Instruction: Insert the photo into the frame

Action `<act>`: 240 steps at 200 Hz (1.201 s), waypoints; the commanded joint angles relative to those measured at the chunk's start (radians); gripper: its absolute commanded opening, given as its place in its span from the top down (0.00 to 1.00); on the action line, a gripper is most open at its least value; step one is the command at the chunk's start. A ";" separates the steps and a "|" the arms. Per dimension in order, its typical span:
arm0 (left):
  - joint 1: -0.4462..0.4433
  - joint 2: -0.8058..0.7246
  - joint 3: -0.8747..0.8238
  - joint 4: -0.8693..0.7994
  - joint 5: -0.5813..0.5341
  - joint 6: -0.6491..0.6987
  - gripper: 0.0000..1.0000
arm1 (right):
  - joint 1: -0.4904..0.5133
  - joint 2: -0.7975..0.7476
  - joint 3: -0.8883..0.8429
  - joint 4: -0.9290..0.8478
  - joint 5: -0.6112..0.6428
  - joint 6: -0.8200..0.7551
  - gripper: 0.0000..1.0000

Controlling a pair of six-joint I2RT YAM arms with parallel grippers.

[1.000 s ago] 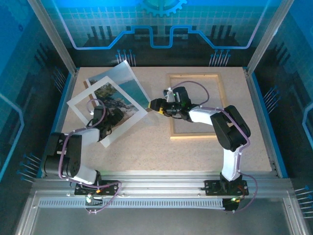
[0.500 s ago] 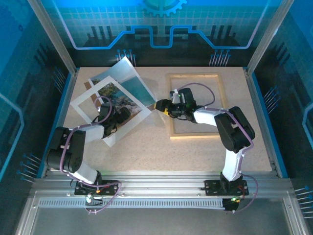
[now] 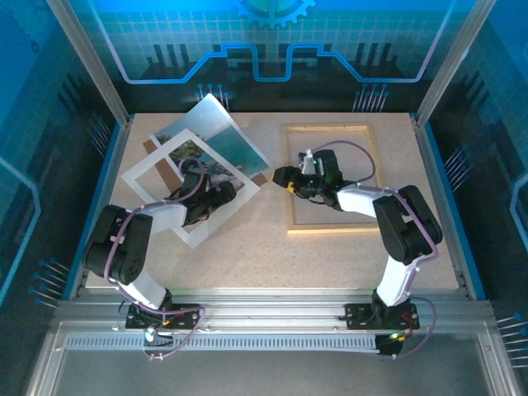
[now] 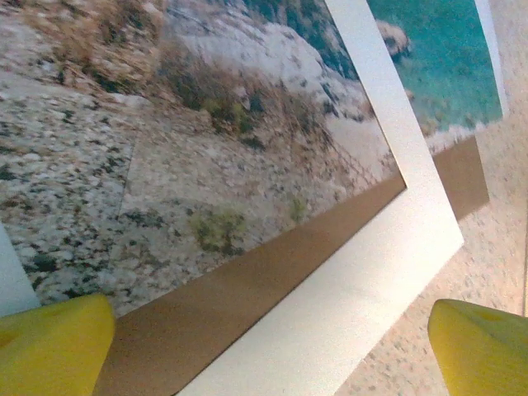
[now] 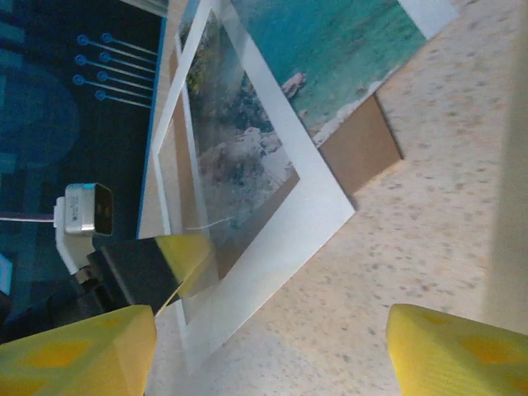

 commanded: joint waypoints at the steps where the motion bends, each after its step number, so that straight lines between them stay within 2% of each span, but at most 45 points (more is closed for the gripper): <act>1: -0.021 0.060 -0.005 -0.129 0.085 0.005 0.01 | -0.023 -0.045 -0.029 -0.060 0.048 -0.058 0.25; 58: -0.022 0.058 -0.004 -0.171 0.047 0.030 0.01 | -0.076 -0.072 -0.067 -0.142 0.103 -0.107 0.24; 97: -0.022 0.064 0.008 -0.190 0.036 0.043 0.01 | -0.074 -0.018 -0.045 -0.084 0.049 -0.082 0.25; 140: -0.022 0.059 0.000 -0.196 0.022 0.052 0.01 | -0.082 0.037 0.010 -0.053 0.062 -0.107 0.26; 175: -0.022 0.071 0.002 -0.198 0.024 0.055 0.01 | -0.079 0.107 0.082 -0.019 0.041 -0.093 0.30; 191: -0.021 0.073 0.001 -0.197 0.025 0.055 0.01 | -0.079 0.135 0.111 -0.017 0.038 -0.088 0.35; 203: -0.022 0.072 0.001 -0.201 0.024 0.057 0.01 | -0.080 0.145 0.128 -0.025 0.035 -0.090 0.43; 236: -0.014 0.063 -0.011 -0.207 0.012 0.061 0.01 | -0.081 0.125 0.147 -0.105 0.064 -0.129 0.73; 240: -0.012 0.061 -0.012 -0.209 0.012 0.061 0.01 | -0.081 0.120 0.151 -0.121 0.066 -0.137 0.79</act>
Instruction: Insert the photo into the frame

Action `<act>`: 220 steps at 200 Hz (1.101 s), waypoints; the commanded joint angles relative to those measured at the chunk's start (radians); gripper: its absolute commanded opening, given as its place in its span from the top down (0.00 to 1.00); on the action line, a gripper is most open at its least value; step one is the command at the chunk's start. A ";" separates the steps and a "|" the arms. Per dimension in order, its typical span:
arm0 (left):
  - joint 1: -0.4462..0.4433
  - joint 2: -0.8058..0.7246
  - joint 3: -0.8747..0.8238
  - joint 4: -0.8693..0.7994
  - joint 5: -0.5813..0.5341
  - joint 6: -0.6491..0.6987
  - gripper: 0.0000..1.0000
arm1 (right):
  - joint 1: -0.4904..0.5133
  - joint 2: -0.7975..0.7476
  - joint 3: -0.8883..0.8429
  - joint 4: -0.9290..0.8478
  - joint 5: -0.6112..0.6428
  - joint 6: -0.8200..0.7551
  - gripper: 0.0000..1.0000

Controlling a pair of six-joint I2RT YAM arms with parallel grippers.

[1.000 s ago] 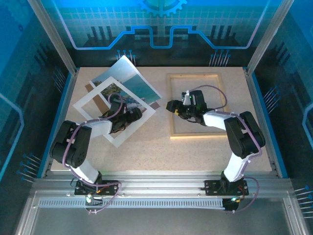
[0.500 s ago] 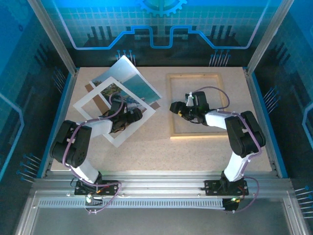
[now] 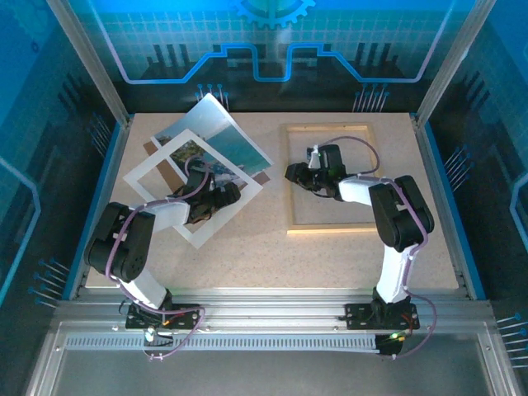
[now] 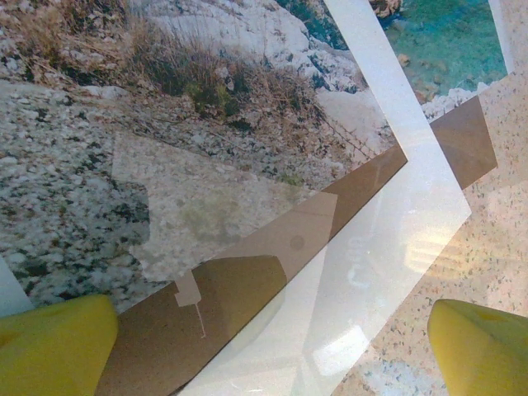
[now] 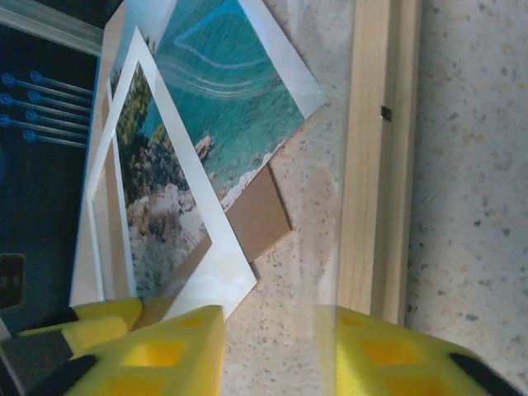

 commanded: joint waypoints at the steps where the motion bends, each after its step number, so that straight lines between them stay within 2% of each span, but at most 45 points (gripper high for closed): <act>1: 0.003 0.040 -0.042 -0.165 0.005 0.009 0.01 | -0.010 -0.013 0.035 -0.067 0.005 -0.046 0.80; 15: 0.016 0.029 -0.049 -0.174 0.003 0.012 0.01 | -0.014 -0.028 0.040 -0.095 0.006 -0.070 0.92; 32: 0.032 0.004 -0.051 -0.189 0.012 0.017 0.01 | -0.018 -0.053 0.049 -0.142 0.019 -0.104 1.00; 62: 0.036 -0.063 -0.006 -0.251 0.008 0.040 0.01 | -0.047 -0.098 0.056 -0.191 0.015 -0.139 1.00; 118: 0.036 -0.138 0.147 -0.319 -0.019 0.017 0.01 | -0.116 -0.136 0.093 -0.276 -0.076 -0.196 1.00; 142: 0.032 -0.130 0.198 -0.290 -0.007 -0.032 0.01 | -0.159 -0.147 0.071 -0.262 -0.089 -0.199 1.00; 182: -0.014 -0.081 0.252 -0.224 0.014 -0.081 0.01 | -0.237 -0.114 0.072 -0.232 -0.203 -0.191 1.00; 220: -0.057 -0.026 0.284 -0.206 0.049 -0.096 0.01 | -0.293 -0.092 0.073 -0.273 -0.228 -0.220 1.00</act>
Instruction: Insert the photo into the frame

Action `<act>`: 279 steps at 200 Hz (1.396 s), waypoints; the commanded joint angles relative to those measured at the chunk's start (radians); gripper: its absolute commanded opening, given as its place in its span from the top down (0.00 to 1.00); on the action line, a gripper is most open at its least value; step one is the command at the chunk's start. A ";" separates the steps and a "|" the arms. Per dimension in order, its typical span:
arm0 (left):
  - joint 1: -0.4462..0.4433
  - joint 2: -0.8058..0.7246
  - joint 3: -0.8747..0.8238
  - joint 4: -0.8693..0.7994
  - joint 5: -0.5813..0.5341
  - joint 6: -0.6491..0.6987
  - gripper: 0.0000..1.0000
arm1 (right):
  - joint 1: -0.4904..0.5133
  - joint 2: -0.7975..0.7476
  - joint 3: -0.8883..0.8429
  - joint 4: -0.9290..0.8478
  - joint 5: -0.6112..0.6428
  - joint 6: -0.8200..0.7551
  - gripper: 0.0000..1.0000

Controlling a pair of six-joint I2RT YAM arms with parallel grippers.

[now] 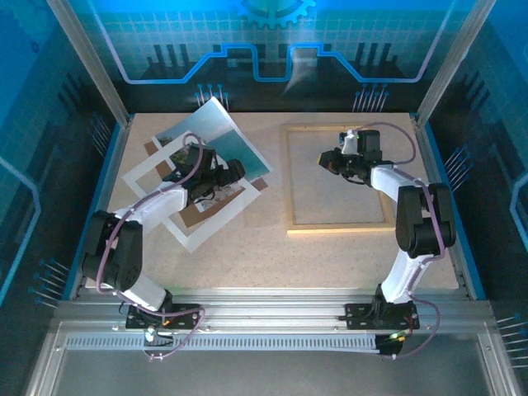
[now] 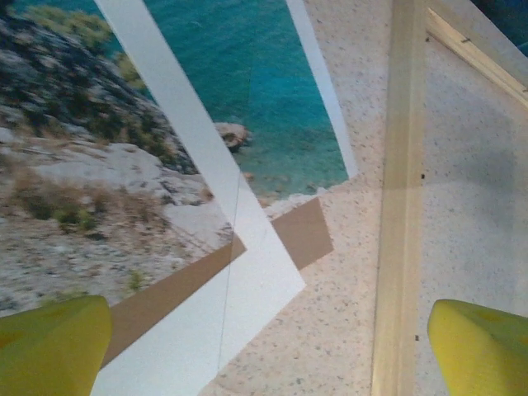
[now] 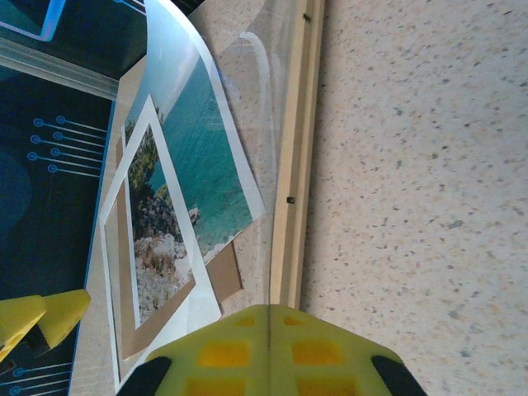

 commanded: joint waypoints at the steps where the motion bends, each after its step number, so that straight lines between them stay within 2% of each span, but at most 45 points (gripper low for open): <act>1: -0.027 0.039 0.034 0.016 0.034 -0.031 0.01 | -0.036 0.019 0.006 -0.034 -0.057 -0.036 1.00; 74: -0.045 0.070 0.043 0.040 0.048 -0.036 0.01 | -0.125 0.009 0.002 -0.159 -0.055 -0.176 1.00; 126: -0.053 0.074 0.040 0.036 0.049 -0.038 0.01 | -0.183 0.013 -0.003 -0.172 -0.055 -0.206 1.00; 279: -0.088 0.096 0.059 0.015 0.034 -0.023 0.01 | -0.265 -0.010 0.001 -0.257 -0.026 -0.304 1.00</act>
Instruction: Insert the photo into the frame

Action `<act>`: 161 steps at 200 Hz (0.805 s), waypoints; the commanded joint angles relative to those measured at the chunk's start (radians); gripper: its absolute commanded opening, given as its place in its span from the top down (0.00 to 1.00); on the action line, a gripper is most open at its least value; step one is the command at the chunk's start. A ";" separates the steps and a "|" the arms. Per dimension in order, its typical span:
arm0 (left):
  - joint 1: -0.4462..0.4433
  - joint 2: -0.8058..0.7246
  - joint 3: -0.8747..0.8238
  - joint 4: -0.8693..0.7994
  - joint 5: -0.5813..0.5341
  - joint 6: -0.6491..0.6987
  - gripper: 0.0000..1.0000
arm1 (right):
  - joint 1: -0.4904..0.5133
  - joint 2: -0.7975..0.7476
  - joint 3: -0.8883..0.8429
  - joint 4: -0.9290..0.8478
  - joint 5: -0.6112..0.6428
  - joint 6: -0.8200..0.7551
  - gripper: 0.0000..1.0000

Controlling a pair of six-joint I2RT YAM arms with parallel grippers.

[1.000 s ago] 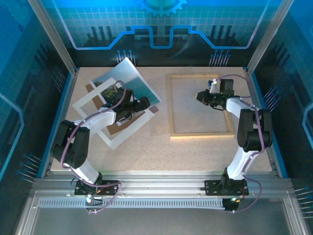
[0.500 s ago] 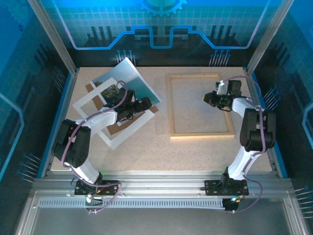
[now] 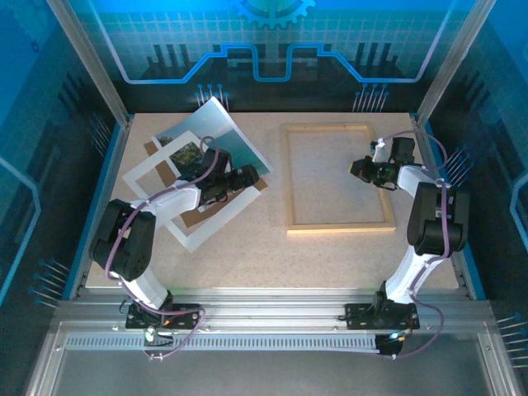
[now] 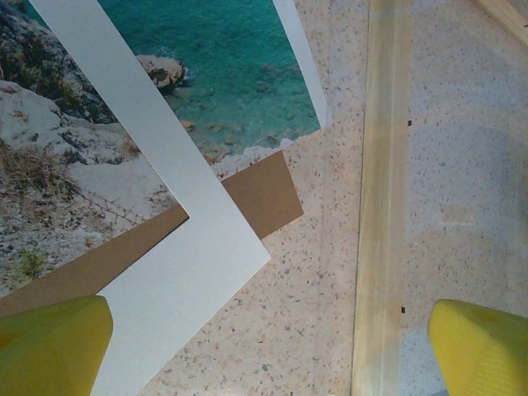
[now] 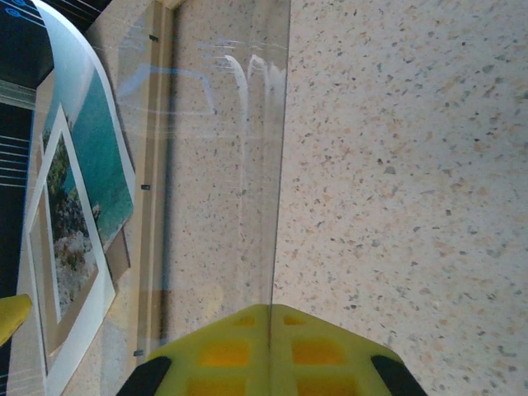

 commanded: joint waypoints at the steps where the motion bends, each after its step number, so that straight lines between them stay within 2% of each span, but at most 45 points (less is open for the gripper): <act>1: -0.012 0.009 0.034 -0.018 0.003 0.002 0.01 | -0.024 -0.016 0.004 -0.033 0.004 -0.034 1.00; 118: -0.018 0.002 0.043 -0.041 -0.003 0.021 0.01 | -0.036 -0.064 0.019 -0.108 0.093 -0.107 1.00; 161: -0.022 0.009 0.055 -0.045 -0.001 0.025 0.01 | -0.042 -0.078 0.027 -0.107 0.091 -0.114 1.00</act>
